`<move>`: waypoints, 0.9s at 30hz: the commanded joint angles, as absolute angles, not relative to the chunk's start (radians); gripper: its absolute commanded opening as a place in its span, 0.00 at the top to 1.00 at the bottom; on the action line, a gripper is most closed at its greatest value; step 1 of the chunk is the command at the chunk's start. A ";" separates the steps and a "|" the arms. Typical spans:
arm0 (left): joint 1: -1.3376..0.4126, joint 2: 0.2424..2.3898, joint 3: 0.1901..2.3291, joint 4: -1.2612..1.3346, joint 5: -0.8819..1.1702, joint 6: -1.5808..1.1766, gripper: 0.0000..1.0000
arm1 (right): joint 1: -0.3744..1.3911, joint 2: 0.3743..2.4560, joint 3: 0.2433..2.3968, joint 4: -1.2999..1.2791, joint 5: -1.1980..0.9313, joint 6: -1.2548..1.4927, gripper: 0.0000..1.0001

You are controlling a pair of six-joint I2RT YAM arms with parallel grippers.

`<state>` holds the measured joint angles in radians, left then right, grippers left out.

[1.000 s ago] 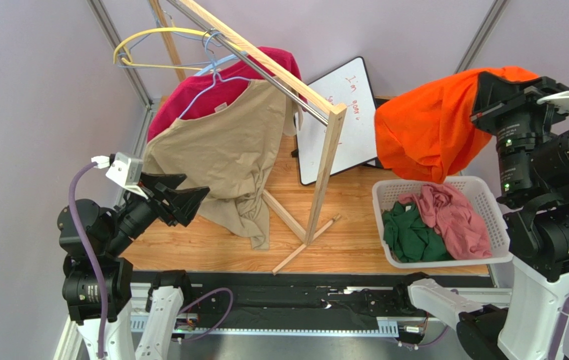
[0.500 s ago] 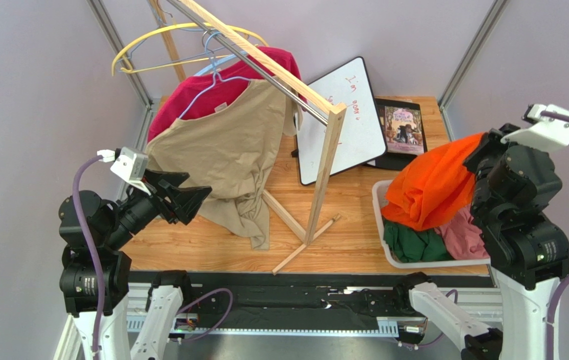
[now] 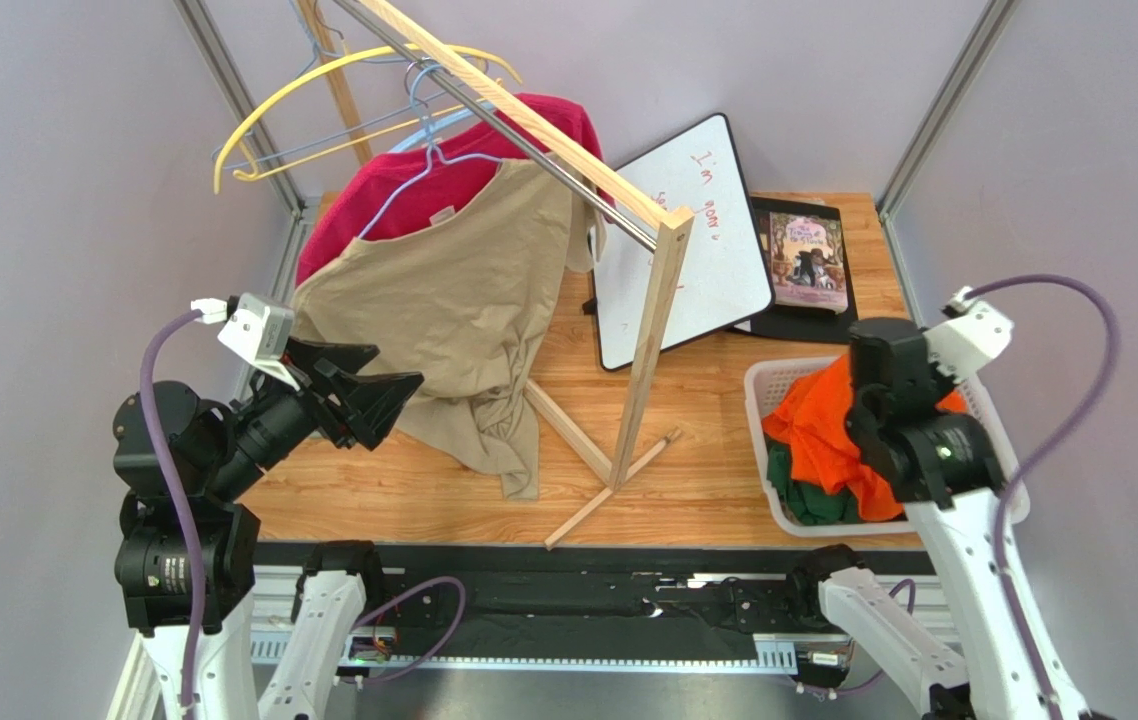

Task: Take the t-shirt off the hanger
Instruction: Place the tshirt into the basket

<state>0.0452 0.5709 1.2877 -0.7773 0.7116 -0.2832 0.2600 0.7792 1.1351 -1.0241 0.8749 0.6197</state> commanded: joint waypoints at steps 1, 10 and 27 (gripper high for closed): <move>0.040 0.589 1.339 -0.776 0.671 -0.308 0.23 | 0.213 0.899 0.955 -1.048 0.796 0.966 1.00; 0.022 0.612 1.384 -0.831 0.598 -0.304 0.24 | -0.078 1.032 0.678 -0.759 0.480 0.927 0.97; 0.005 0.618 1.430 -0.894 0.309 -0.298 0.24 | -0.074 0.795 1.103 -1.178 0.462 0.861 0.00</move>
<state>0.0071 0.6216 1.4075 -0.8829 0.4000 -0.2970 -0.0753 0.8707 0.9985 -1.1114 0.4683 0.8948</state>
